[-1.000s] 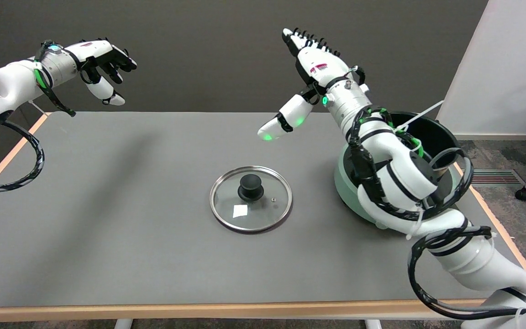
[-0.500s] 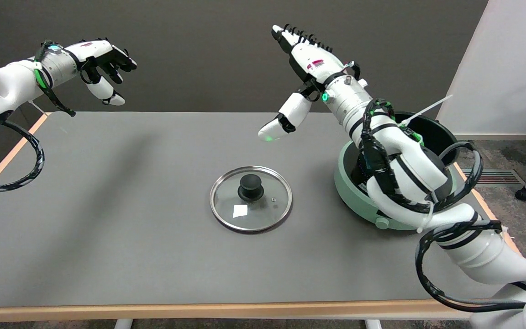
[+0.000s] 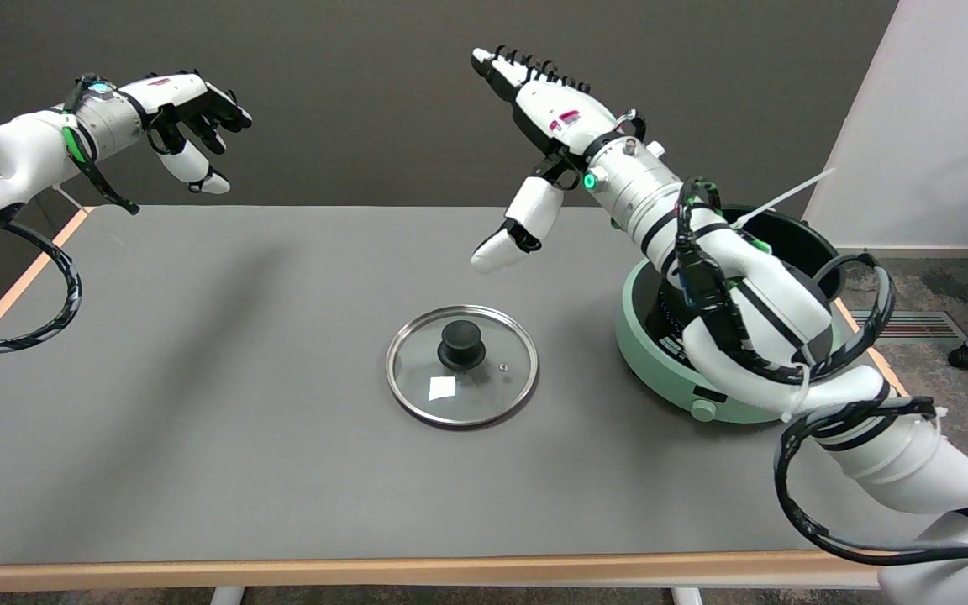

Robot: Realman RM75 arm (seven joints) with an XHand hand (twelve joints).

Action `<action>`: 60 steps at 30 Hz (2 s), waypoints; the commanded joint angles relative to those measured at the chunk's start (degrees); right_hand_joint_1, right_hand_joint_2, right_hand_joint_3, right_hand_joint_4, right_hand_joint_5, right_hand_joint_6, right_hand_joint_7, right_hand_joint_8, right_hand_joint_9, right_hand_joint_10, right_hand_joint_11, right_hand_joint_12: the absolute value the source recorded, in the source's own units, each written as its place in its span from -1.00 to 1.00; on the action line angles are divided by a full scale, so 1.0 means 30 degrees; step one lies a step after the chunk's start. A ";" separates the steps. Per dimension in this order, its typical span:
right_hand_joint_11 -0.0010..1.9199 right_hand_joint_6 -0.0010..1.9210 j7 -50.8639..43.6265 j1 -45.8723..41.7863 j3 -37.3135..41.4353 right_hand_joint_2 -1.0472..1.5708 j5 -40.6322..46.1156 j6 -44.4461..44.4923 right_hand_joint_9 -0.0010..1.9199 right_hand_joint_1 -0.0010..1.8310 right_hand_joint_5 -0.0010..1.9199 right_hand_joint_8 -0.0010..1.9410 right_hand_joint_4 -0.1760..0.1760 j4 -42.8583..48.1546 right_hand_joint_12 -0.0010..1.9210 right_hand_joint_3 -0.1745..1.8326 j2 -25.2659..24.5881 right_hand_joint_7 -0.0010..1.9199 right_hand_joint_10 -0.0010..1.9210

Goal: Pick up the pot lid.

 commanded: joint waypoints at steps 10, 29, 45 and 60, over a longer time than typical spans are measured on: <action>-0.96 -0.96 -0.2615 0.0190 -0.0732 -0.59 0.2654 0.2658 -0.96 0.20 -0.96 -0.96 0.02 -0.0045 -0.96 -0.07 0.1076 -0.96 -0.96; -0.97 -0.97 -0.4346 0.0430 -0.1051 -0.64 0.2662 0.3020 -0.97 0.23 -0.97 -0.97 0.27 -0.0143 -0.97 0.05 0.1156 -0.97 -0.97; -0.97 -0.97 -0.4373 0.0401 -0.1051 -0.67 0.2582 0.3020 -0.97 0.24 -0.97 -0.97 0.33 -0.0143 -0.97 0.08 0.1129 -0.97 -0.97; -0.97 -0.97 -0.4373 0.0347 -0.1051 -0.67 0.2609 0.3233 -0.97 0.24 -0.97 -0.97 0.36 -0.0143 -0.97 0.09 0.1236 -0.97 -0.97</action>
